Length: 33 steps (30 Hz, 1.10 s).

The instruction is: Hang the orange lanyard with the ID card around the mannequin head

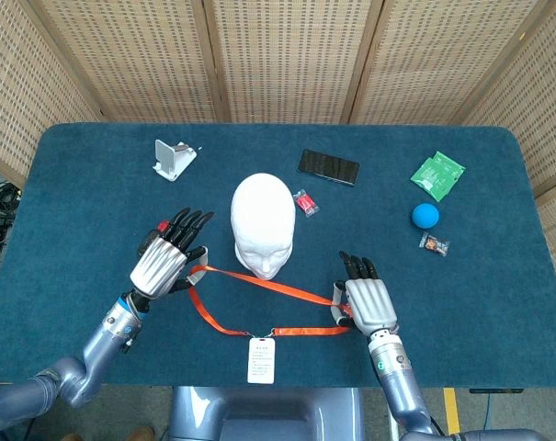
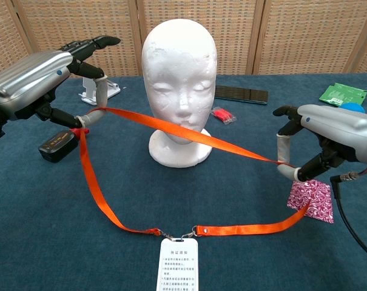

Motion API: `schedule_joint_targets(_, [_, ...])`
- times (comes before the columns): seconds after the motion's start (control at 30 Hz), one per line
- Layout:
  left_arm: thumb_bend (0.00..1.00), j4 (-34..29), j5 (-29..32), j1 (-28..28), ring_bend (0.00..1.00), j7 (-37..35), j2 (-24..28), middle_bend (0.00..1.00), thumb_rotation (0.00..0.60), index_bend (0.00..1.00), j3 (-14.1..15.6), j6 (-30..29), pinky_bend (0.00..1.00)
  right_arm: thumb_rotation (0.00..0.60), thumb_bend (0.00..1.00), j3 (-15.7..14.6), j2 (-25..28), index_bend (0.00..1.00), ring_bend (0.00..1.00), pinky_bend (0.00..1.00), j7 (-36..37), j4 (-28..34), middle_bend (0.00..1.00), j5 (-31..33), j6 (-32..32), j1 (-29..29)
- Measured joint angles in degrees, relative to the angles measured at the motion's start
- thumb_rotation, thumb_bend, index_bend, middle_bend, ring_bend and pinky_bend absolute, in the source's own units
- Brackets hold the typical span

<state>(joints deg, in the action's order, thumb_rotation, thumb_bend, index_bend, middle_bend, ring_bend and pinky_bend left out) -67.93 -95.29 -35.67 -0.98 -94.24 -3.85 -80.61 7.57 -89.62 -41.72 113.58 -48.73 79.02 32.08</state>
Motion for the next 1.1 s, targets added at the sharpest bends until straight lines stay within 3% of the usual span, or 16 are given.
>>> schedule_joint_targets(0.53, [0.52, -5.9, -2.0, -0.1, 0.0, 1.3, 3.2, 0.0, 0.6, 0.83, -1.0, -1.9, 0.0, 0.6, 0.69, 0.2, 2.5, 0.79, 0.0, 0.0, 0.4, 4.9, 0.0, -2.7, 3.4, -1.8])
schedule_joint_targets(0.87, [0.52, -11.7, -0.7, -1.0, 0.0, 1.8, 5.8, 0.0, 0.6, 0.83, -3.3, -0.8, 0.0, 0.6, 0.69, 2.5, 5.7, 0.79, 0.0, 0.0, 1.3, 8.7, 0.0, -3.5, 5.3, -2.5])
schedule_joint_targets(1.1, [0.52, -19.2, 3.8, -2.2, 0.0, 3.1, 9.9, 0.0, 0.6, 0.83, -7.1, 2.3, 0.0, 0.6, 0.69, 6.0, 8.4, 0.79, 0.0, 0.0, 3.2, 11.1, 0.0, -5.7, 7.0, -2.9])
